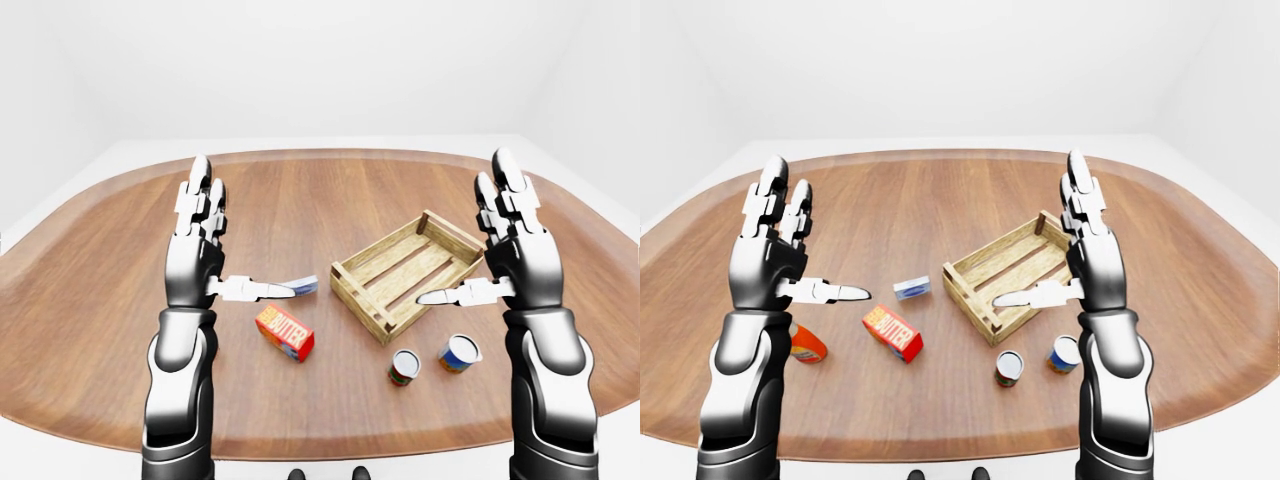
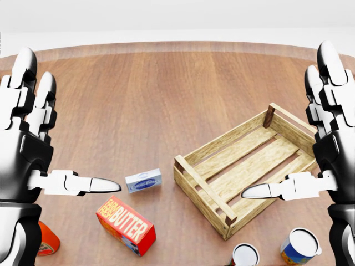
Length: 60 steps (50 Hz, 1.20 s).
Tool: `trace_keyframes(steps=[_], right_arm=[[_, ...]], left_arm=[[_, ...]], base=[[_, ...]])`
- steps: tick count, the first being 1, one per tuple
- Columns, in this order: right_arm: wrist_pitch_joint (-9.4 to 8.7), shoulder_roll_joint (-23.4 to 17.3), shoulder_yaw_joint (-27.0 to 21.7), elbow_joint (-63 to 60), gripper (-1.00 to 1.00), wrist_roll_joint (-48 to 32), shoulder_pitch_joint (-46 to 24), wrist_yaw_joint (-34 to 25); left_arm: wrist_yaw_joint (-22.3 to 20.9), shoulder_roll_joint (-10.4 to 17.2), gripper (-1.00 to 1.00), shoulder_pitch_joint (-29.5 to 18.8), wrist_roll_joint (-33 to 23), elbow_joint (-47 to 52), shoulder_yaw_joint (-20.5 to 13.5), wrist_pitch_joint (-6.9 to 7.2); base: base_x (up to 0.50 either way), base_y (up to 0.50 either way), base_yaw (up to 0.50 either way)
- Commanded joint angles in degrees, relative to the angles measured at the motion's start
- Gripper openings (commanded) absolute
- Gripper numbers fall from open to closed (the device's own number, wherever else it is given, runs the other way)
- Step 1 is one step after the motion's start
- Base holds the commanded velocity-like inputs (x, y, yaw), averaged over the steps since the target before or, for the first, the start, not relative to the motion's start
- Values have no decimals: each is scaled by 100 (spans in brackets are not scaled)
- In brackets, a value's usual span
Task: Pick up the tomato sauce, and put it in the wooden tray.
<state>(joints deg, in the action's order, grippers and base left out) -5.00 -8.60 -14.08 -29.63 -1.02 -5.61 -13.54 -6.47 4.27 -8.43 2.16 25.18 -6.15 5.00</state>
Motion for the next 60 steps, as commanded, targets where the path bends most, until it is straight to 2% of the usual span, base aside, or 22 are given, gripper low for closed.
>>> trace_keyframes(steps=[1, 13, 17, 21, 24, 39, 45, 60], right_arm=[[0, -12, 87, 27, 100, -262, 8, 79], [0, 7, 86, -202, 100, -644, -8, -113], [0, 33, 61, -333, 100, -599, -9, -143], [0, 29, -98, -486, 100, -183, -48, -251], [0, -7, -3, -423, 100, -399, -32, -47], [0, 114, 230, -690, 100, -986, 156, -278], [0, 162, 145, -723, 100, -1229, 515, -417], [0, 457, -73, -1433, 100, -1804, 1329, -1184]], left_arm=[[-1, 22, 100, 7, 0, 11, 12, 0], [-12, 36, 100, 15, 10, 69, -15, 0], [-14, 32, 100, 13, 15, 122, -13, 0], [-13, 30, 100, 16, 9, 99, -10, 0], [-14, 27, 100, 19, 1, 77, 1, 0], [5, 18, 100, -5, -39, 115, 35, 0], [-18, 16, 100, 11, -54, 72, 32, 0], [-17, 21, 100, -2, -75, 3, 30, 0]], base=[[0, 0, 0], [0, 0, 0], [0, 0, 0], [25, 0, 0], [33, 0, 0], [0, 0, 0], [0, 0, 0], [0, 0, 0]])
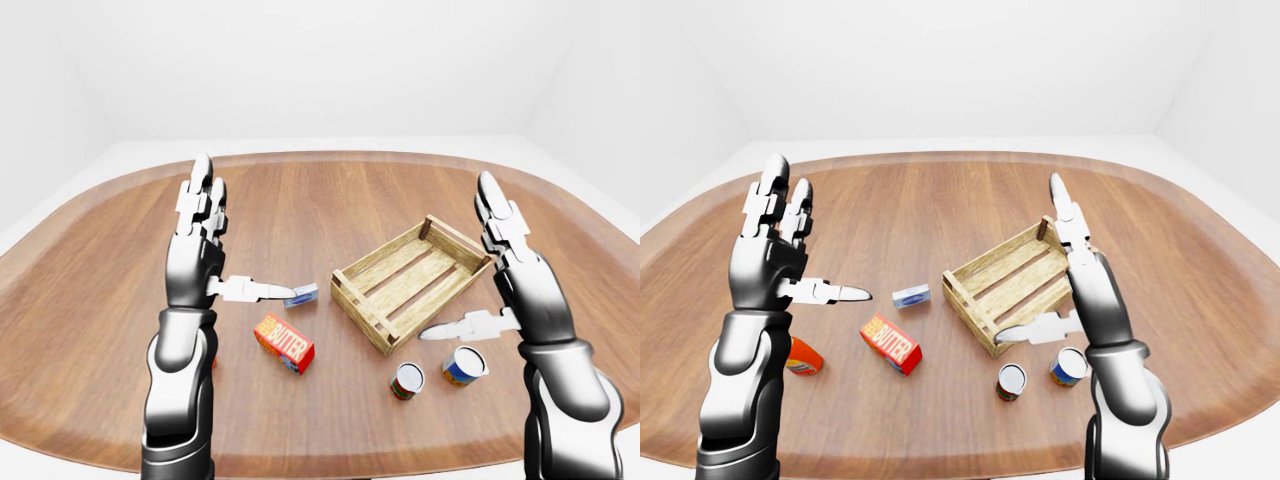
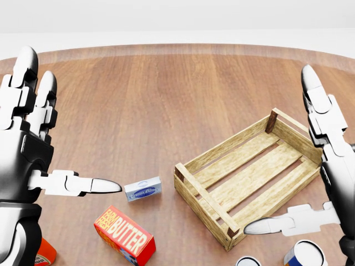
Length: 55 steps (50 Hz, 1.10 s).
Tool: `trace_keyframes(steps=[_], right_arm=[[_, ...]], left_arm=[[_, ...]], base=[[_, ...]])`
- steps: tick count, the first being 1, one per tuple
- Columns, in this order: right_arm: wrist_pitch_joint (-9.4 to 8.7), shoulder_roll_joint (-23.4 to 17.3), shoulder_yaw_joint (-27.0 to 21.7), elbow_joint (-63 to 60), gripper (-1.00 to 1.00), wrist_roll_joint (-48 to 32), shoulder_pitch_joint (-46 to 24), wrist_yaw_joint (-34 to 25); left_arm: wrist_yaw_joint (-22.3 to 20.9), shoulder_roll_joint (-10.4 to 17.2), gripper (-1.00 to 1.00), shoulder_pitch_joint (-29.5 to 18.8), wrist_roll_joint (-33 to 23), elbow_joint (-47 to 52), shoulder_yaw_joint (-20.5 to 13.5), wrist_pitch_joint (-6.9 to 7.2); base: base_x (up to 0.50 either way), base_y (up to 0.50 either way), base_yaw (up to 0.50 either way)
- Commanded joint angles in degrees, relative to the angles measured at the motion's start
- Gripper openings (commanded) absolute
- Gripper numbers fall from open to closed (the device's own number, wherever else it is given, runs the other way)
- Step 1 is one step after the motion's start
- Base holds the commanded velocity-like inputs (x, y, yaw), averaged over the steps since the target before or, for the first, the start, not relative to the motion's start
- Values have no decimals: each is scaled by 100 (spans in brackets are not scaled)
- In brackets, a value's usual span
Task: Pick up the tomato sauce, and put it in the wooden tray.
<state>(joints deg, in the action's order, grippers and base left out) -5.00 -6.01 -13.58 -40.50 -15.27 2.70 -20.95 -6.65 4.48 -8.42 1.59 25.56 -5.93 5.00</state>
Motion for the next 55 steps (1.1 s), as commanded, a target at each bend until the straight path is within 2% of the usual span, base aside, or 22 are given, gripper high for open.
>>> trace_keyframes(steps=[1, 13, 26, 34, 35, 38, 40, 51, 53, 55], right_arm=[[0, 223, -126, -367, 100, -413, 537, -478], [0, 527, -206, -283, 100, -718, 1179, -837], [0, 1045, -94, -414, 100, -826, 2215, -1256], [13, 1168, -146, -93, 100, -893, 2378, -1237], [86, 1177, -146, -43, 100, -902, 2400, -1218], [500, 1237, -99, 137, 100, -968, 2630, -1161], [624, 1270, -83, 168, 100, -998, 2699, -1153], [790, 1339, 82, 158, 100, -1087, 2854, -1130], [951, 1300, 120, 336, 100, -1142, 2872, -1013], [1000, 1259, 151, 504, 100, -1204, 2863, -909]], left_arm=[[1, -2, 100, -2, -20, -43, 10, 0], [-1, -27, 100, 30, -73, -162, 60, 0], [-20, -57, 100, 54, -134, -251, 110, 0], [-21, -68, 100, 67, -157, -290, 137, 0], [-24, -70, 100, 71, -156, -292, 138, 0], [-28, -73, 100, 77, -162, -290, 140, 0], [-31, -72, 100, 80, -165, -286, 140, 0], [-42, -87, 100, 94, -179, -325, 160, 0], [-45, -88, 100, 97, -180, -297, 166, 0], [-47, -88, 100, 95, -182, -297, 168, 0]], base=[[0, 0, 0], [0, 0, 0], [0, 0, 0], [0, 0, 0], [0, 0, 0], [0, 0, 0], [0, 0, 0], [0, 0, 0], [0, 0, 0], [0, 0, 0]])
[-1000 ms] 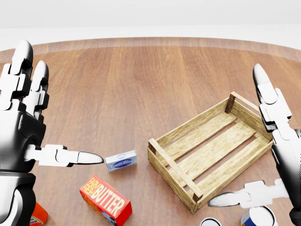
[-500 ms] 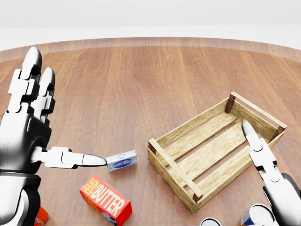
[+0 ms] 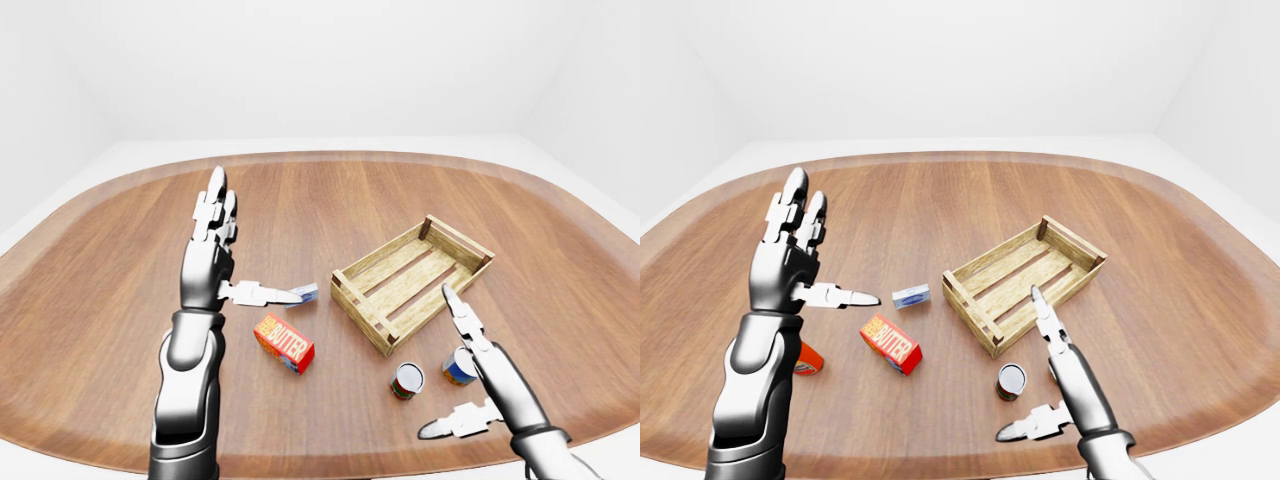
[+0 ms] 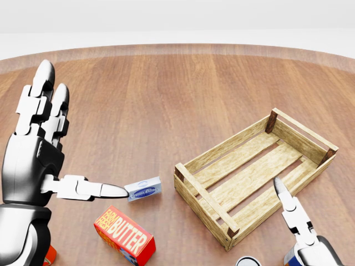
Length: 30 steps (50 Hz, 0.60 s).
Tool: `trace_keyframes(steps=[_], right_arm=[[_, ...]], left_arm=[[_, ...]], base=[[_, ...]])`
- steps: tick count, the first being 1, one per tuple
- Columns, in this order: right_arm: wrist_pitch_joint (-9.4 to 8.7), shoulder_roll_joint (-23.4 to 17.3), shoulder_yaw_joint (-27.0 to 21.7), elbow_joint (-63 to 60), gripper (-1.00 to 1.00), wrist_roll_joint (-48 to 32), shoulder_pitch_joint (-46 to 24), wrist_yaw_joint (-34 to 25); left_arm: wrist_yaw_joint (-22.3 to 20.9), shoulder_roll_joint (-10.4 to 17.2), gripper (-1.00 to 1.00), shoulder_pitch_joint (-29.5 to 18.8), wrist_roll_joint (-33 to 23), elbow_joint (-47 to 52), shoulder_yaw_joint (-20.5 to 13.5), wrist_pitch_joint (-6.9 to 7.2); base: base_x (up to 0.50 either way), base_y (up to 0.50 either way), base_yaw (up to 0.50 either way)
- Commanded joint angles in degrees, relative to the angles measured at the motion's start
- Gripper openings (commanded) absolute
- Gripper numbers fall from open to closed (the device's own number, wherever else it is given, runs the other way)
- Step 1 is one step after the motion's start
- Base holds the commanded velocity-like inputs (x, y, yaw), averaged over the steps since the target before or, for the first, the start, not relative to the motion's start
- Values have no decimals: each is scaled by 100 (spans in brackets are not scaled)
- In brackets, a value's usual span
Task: Pick up the tomato sauce, and put it in the wooden tray.
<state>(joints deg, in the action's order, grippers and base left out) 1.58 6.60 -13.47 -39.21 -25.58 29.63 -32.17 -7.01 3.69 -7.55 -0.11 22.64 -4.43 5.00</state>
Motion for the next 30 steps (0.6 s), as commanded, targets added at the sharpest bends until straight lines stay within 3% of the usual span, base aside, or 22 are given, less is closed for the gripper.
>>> trace_keyframes(steps=[1, 17, 30], right_arm=[[342, -26, 150, 460, 100, -210, 156, 276], [342, -362, 247, 1723, 100, -725, -144, 1358], [342, -475, 342, 2179, 100, -921, -207, 1741]], left_arm=[[-10, -12, 100, 9, -14, -17, 19, 0], [-8, -27, 100, 9, -26, -46, 49, 0], [-8, -47, 100, 40, -59, -130, 89, 0]], base=[[0, 0, 0], [0, 0, 0], [0, 0, 0]])
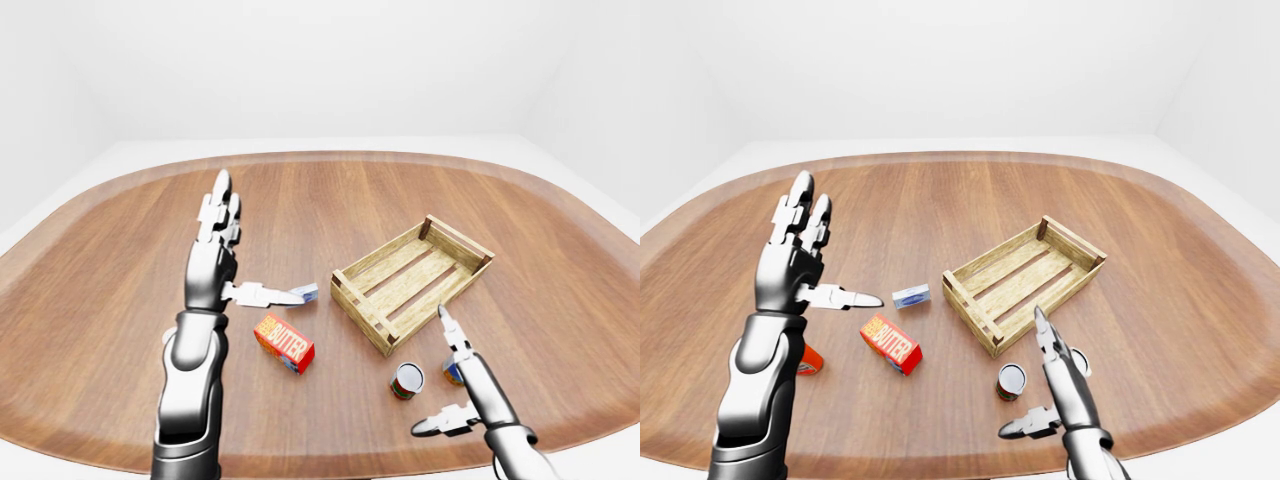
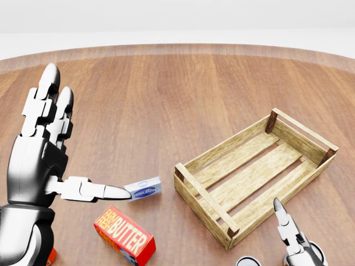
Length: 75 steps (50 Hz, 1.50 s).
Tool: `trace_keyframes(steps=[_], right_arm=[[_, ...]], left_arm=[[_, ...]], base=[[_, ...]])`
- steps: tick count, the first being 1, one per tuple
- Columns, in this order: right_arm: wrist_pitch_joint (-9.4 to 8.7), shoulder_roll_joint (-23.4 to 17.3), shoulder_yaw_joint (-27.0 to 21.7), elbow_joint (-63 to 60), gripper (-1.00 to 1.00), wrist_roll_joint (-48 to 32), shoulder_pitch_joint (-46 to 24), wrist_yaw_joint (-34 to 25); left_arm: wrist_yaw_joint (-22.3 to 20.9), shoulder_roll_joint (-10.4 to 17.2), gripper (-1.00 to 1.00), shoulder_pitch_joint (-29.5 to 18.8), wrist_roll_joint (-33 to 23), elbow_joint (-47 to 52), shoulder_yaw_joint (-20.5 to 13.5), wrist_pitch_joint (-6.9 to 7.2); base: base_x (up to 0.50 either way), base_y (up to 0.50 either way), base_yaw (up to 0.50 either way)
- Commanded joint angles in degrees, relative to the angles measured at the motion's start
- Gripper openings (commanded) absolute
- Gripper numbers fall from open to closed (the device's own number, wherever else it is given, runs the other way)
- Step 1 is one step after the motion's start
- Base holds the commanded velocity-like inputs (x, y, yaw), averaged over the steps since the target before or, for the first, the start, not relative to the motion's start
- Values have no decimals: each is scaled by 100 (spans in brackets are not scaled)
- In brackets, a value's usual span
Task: Pick up the tomato sauce, and put it in the wooden tray.
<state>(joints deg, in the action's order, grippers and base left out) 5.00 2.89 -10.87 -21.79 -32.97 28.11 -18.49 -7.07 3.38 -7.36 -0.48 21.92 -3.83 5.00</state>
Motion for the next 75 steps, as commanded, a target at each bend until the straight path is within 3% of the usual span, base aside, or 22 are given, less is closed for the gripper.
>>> trace_keyframes(steps=[1, 40, 75], right_arm=[[0, -110, 95, 443, 100, -187, -48, 389], [0, -533, 748, 1352, 100, -793, -585, 1399], [0, -617, 1294, 1552, 100, -222, -400, 1627]], left_arm=[[-2, -15, 100, 24, -29, -47, 35, 0], [-18, -49, 100, 56, -75, -37, 92, 0], [-29, -67, 100, 88, -88, -78, 127, 0]], base=[[0, 0, 0], [0, 0, 0], [0, 0, 0]])
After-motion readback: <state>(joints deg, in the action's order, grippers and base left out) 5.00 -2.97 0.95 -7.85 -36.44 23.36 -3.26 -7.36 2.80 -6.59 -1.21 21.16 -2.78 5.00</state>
